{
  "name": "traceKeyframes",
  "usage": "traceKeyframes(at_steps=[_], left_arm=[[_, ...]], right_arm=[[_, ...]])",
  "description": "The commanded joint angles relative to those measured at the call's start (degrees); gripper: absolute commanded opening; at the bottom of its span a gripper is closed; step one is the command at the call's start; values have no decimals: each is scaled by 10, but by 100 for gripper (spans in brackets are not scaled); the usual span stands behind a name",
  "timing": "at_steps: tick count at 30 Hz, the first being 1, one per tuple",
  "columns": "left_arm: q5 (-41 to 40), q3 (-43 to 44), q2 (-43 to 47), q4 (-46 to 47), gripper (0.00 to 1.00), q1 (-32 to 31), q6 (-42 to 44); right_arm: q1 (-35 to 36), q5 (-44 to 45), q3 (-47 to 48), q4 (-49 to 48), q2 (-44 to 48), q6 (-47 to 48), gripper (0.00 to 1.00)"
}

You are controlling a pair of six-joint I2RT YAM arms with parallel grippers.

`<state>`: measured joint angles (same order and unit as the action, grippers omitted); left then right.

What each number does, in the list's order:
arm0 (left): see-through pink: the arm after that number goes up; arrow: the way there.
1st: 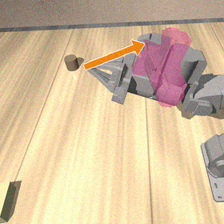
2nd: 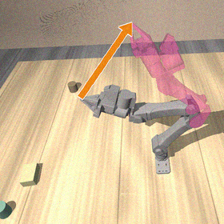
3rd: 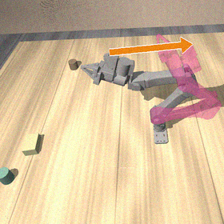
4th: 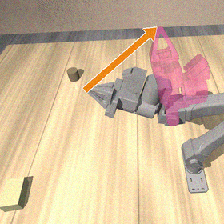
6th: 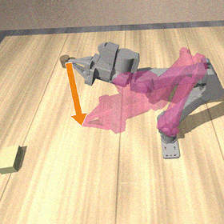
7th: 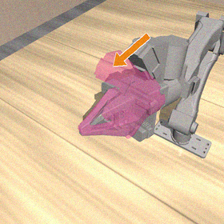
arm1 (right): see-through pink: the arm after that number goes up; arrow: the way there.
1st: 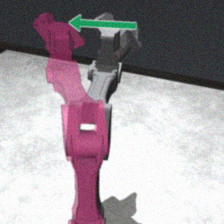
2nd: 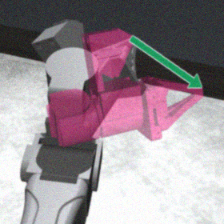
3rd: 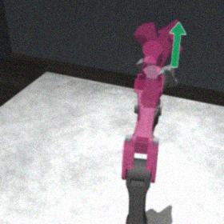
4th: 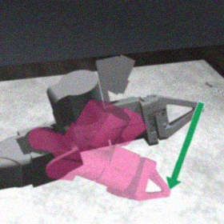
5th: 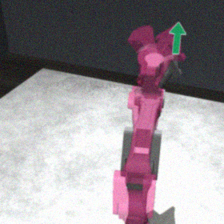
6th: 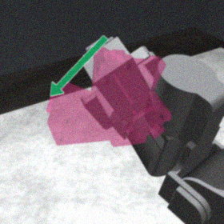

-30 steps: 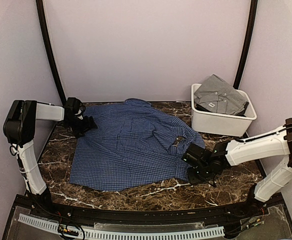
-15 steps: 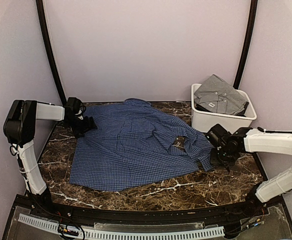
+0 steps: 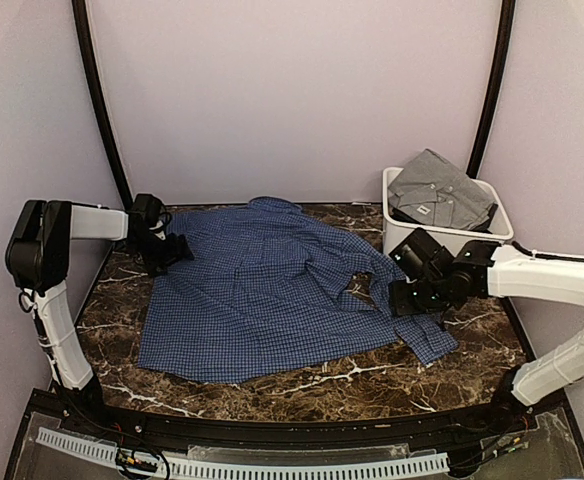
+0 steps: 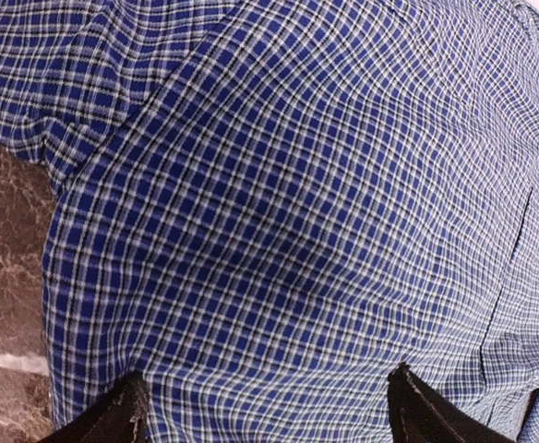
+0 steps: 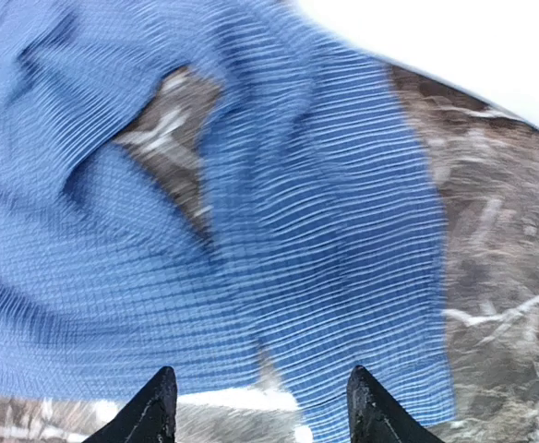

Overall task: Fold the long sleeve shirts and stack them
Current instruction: Flatten out the crumpled shirt at the center of the board.

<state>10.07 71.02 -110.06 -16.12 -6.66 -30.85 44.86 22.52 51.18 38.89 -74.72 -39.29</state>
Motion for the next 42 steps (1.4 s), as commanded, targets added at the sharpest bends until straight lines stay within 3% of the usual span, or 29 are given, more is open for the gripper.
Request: traceKeyframes(at_steps=[1,11,16,21,29,36,39,42], left_arm=[[-1,7,63,-48,89,-24,19],[-5,-119,215,-105,89,-160,-6],[-55,-228,341,-160,86,-218,-93],[-135,-282,458,-243,84,-257,-215],[-180,-313,520,-393,82,-287,-358],[-163,-377,519,-339,82,-297,-417],[-168,-392,501,-305,81,-297,-419],[-176,-401,466,-263,73,-297,-415]], right_arm=[[68,-63,-2,-56,-33,60,60],[149,-123,14,-135,-141,151,62],[160,-127,26,-149,-176,172,68],[170,-144,19,-168,-195,180,66],[172,-154,21,-180,-215,203,52],[172,-160,50,-160,-221,211,39],[171,-164,73,-148,-225,216,28],[172,-170,100,-128,-231,223,12]])
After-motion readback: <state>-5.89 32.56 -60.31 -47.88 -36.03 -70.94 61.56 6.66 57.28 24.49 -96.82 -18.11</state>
